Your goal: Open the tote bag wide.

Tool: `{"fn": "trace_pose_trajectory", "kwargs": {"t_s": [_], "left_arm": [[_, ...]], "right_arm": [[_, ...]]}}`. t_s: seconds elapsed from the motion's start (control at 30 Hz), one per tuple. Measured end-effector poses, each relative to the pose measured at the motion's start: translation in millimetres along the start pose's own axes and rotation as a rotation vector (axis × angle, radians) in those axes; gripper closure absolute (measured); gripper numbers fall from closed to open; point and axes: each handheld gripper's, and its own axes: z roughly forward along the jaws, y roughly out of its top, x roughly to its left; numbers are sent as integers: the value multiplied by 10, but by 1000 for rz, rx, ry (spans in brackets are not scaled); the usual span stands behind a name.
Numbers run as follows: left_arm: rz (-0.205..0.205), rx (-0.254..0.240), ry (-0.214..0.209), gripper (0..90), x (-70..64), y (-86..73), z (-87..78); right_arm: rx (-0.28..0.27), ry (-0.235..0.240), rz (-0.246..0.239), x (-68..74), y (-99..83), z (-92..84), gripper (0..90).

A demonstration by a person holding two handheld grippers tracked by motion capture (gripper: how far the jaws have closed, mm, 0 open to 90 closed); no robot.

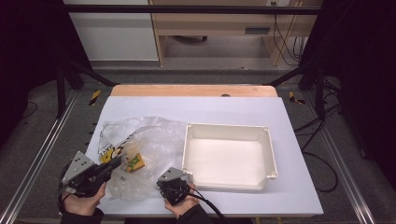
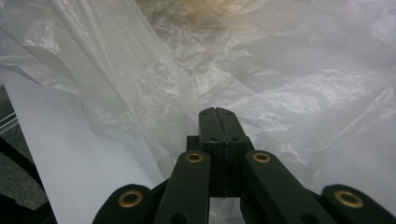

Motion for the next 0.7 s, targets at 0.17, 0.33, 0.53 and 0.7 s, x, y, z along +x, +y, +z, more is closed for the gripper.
{"fn": "trace_pose_trajectory", "kwargs": {"t_s": [0.17, 0.33, 0.53, 0.7], "left_arm": [[-13, -7, -5, 899, 39, -55, -22], [-13, -18, -11, 899, 39, -58, -32], [-3, -2, -16, 900, 28, -59, -18], [-1, 11, -20, 899, 30, -62, 2]], "right_arm": [[0, 1, 4, -2, -2, -3, 900], [-14, 13, -5, -11, 28, -33, 854], [-123, 35, -24, -20, 158, -227, 761], [-200, 83, -30, -9, 261, -381, 688]]}}
